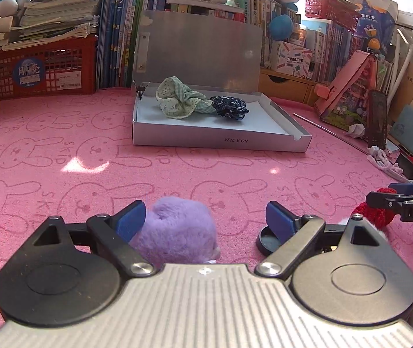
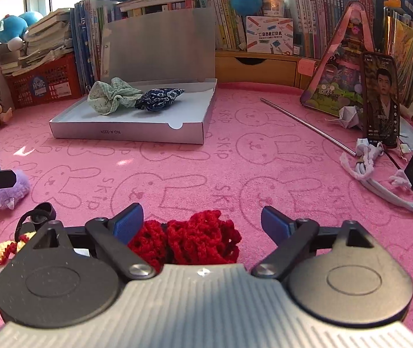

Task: Organize objects
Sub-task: 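Withdraw both tools from the box back toward the remaining toys, then grasp the purple plush with the left tool while the right tool grasps the red crocheted item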

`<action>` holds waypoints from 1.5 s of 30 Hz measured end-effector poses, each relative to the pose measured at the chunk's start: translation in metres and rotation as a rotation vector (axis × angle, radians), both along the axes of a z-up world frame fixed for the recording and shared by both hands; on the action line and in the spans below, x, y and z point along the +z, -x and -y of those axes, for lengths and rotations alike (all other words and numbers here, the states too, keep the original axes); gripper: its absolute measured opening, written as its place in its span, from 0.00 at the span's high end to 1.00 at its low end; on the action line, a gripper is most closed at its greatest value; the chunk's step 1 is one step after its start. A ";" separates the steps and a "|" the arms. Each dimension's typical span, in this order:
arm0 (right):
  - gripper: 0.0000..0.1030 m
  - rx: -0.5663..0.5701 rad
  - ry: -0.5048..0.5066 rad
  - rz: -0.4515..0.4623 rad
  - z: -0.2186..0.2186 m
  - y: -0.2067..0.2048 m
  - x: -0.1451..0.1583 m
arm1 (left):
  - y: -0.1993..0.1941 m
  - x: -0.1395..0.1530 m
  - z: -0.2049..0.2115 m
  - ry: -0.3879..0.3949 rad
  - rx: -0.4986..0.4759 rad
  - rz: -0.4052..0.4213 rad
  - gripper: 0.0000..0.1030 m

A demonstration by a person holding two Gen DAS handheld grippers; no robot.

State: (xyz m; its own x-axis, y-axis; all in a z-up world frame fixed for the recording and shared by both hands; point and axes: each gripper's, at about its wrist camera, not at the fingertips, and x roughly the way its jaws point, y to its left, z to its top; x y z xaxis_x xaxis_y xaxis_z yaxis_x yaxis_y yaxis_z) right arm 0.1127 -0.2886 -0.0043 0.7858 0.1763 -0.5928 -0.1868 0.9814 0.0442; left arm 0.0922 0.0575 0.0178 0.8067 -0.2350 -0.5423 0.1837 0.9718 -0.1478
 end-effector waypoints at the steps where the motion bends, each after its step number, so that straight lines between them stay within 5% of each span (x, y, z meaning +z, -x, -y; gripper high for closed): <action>1: 0.09 0.004 0.002 0.003 -0.001 0.001 0.000 | 0.002 -0.002 0.000 -0.001 0.002 0.002 0.10; 27: 0.00 0.032 -0.091 -0.058 0.005 -0.003 -0.026 | 0.001 -0.022 0.008 -0.110 0.074 0.029 0.05; 36: 0.00 0.034 -0.038 -0.030 -0.002 -0.005 -0.029 | -0.004 -0.027 0.010 -0.113 0.099 0.024 0.03; 41: 0.00 0.031 -0.028 -0.027 -0.004 -0.005 -0.030 | -0.001 -0.021 0.004 -0.016 0.104 0.036 0.02; 45: 0.00 0.027 -0.026 -0.025 -0.004 -0.005 -0.030 | -0.006 -0.027 0.006 -0.040 0.125 0.002 0.02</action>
